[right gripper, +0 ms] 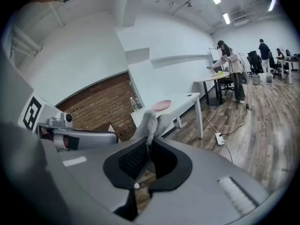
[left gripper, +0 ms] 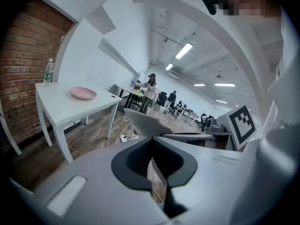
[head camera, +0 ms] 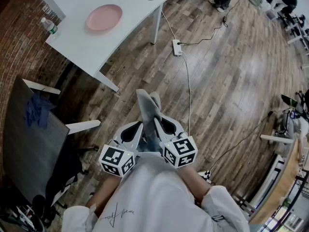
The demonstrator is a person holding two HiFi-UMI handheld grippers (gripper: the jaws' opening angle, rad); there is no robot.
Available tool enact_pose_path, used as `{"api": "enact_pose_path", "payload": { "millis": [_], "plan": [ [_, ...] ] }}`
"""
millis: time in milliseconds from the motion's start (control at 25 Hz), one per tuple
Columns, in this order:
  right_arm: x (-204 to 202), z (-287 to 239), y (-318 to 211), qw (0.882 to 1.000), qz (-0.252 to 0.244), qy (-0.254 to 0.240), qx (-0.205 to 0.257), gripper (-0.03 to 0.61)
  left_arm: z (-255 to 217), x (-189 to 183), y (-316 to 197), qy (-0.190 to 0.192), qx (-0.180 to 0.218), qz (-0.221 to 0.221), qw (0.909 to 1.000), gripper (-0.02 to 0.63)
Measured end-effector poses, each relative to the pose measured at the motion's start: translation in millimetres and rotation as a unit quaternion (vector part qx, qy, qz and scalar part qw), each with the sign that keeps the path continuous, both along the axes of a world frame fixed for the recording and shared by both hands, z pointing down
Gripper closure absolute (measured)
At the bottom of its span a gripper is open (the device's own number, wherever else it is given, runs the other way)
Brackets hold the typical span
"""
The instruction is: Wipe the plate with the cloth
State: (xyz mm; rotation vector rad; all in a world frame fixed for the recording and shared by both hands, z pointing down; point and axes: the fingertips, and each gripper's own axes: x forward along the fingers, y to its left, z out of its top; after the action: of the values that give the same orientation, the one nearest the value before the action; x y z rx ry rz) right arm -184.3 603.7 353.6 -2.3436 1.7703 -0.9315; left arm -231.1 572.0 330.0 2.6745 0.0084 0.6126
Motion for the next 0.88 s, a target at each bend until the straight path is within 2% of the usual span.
{"api": "enact_pose_path", "payload": {
  "millis": [240,360,560,760,880],
  "plan": [
    [29.9,-3.7,-8.3,1.0,-0.01,0.002,0.012,0.561,-11.6,31.1,-11.8,0.017,-0.004,-0.013,0.9998,0.595],
    [44.2,-4.9,-12.6,1.0,-0.012,0.001,0.015,0.561,-12.0,47.6,-18.0,0.017,0.012,-0.013,0.9997,0.594],
    [65.4,-9.2,-14.8,1.0,-0.026,0.004,0.014,0.561,-18.4,73.6,-48.3,0.026,0.023,-0.042,0.9985,0.595],
    [85.4,-17.9,-25.0,0.997,-0.054,-0.03,0.054,0.558,-27.8,101.8,-62.4,0.04,0.047,-0.048,0.9969,0.595],
    [101.7,-20.8,-33.8,0.996,-0.069,-0.028,0.058,0.557,-33.6,117.8,-75.5,0.049,0.053,-0.066,0.9952,0.595]
  ]
}}
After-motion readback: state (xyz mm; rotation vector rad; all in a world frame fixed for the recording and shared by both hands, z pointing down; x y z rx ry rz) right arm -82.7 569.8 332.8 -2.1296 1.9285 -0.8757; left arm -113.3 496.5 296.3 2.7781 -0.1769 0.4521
